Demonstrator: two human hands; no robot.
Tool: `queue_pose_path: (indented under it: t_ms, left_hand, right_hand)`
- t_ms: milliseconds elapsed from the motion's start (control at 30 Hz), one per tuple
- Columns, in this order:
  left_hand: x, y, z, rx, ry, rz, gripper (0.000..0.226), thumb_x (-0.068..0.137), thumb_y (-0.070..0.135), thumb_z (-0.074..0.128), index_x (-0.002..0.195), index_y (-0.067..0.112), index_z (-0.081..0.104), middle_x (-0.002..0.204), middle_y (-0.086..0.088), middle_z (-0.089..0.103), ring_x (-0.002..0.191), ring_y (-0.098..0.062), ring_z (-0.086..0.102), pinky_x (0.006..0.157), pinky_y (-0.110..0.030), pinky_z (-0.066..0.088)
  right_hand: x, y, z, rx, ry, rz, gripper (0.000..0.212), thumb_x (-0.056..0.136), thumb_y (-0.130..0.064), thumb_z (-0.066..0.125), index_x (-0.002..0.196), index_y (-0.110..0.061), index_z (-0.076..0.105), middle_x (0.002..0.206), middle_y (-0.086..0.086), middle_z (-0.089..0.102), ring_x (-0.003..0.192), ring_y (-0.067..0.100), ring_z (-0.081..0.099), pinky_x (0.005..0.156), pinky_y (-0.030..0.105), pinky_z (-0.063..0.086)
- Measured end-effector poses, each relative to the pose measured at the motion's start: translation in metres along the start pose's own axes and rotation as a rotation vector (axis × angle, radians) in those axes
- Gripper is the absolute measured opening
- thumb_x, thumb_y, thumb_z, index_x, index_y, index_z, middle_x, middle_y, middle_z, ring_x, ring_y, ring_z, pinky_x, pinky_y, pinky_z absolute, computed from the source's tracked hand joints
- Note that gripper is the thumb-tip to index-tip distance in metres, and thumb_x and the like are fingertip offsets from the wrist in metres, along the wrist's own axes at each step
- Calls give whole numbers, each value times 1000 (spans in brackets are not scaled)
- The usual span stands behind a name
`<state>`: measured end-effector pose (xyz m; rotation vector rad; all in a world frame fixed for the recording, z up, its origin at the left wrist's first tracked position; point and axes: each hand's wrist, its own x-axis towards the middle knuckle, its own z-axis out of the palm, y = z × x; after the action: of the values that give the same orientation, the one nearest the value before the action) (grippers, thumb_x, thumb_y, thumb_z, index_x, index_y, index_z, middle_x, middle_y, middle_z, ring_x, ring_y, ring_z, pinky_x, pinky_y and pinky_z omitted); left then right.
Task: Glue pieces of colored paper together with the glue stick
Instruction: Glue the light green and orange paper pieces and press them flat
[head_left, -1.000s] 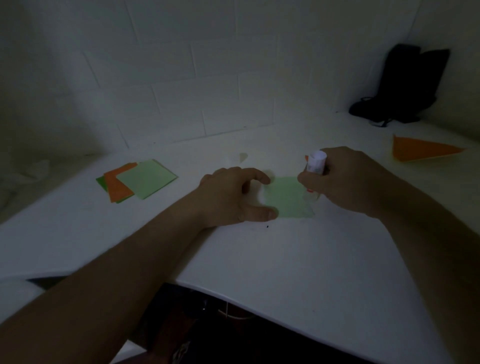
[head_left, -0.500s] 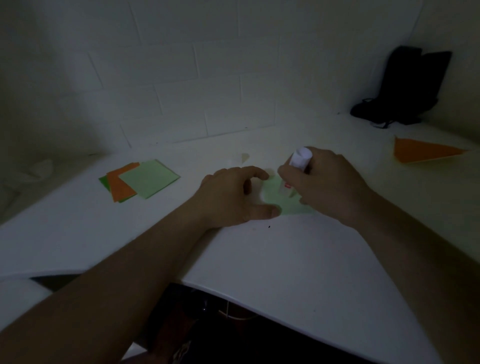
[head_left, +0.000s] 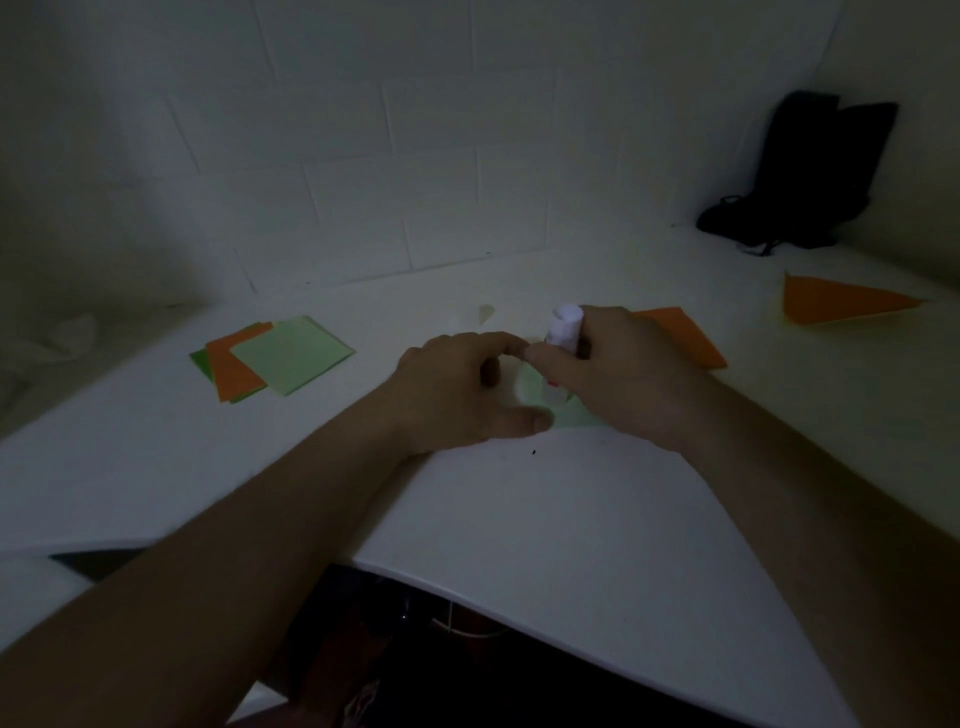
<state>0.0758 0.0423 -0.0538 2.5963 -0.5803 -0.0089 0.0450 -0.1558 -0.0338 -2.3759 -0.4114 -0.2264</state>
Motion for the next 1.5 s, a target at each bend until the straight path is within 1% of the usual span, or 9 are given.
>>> queue_pose_path:
  t_ms: [133,233,433,667,833,933,1067,1200,1500]
  left_hand:
    - [0,-2,1,-4,4,11,61,68,74,76,121,54,53,97,16,61,94,-11,61,93,-42,51]
    - [-1,-2,2,-8,11,22,74,64,79,72,129,53,48,104,17,63,100,-11,62,96,-43,51]
    - [-3,0,1,2,4,24,90,72,68,80,147,45,35,108,14,61,106,-16,62,98,-45,50]
    - [0,-3,1,26,-5,9,84,70,75,77,141,49,42,102,17,59,98,-13,60,97,-42,49]
    - [2,-5,2,16,7,21,78,69,75,78,135,51,45,102,17,60,97,-12,60,95,-42,50]
    - [3,-6,3,10,-1,18,78,68,77,76,134,53,44,102,17,60,97,-12,61,96,-43,50]
    - [3,-7,3,15,3,23,83,63,81,73,135,52,45,101,16,60,97,-14,61,96,-43,50]
    - [2,-7,3,19,14,23,81,68,74,79,138,51,44,101,17,58,100,-14,60,99,-41,48]
    - [1,-7,2,4,0,24,83,64,79,74,136,52,43,99,20,56,101,-16,59,101,-45,47]
  right_hand:
    - [1,-2,3,-9,0,32,29,100,-43,60,84,-19,63,76,0,69,71,9,64,64,32,48]
    - [1,-4,5,4,-11,62,23,99,-47,61,91,-26,62,81,-5,70,74,4,64,63,25,45]
    - [0,-10,5,30,-32,67,29,99,-47,61,90,-21,70,78,0,71,71,12,65,63,33,48]
    - [4,-3,-6,477,139,350,23,96,-44,66,92,-22,70,63,-12,66,68,11,62,64,33,53]
    - [-3,-6,-2,159,20,134,25,100,-42,60,85,-22,62,75,-10,68,68,-2,63,63,27,44]
    - [-2,-2,0,57,-35,44,28,100,-39,60,77,-23,59,76,-2,67,68,9,61,64,32,46]
    - [-1,1,-4,-17,-6,23,26,100,-34,60,77,-20,59,72,2,63,69,12,58,55,17,37]
    - [-2,6,-11,-83,-2,34,24,99,-33,62,82,-16,66,72,-2,65,76,2,58,56,10,38]
    - [-2,24,-22,-130,28,72,23,94,-42,65,80,-24,67,76,-7,68,69,5,62,59,16,40]
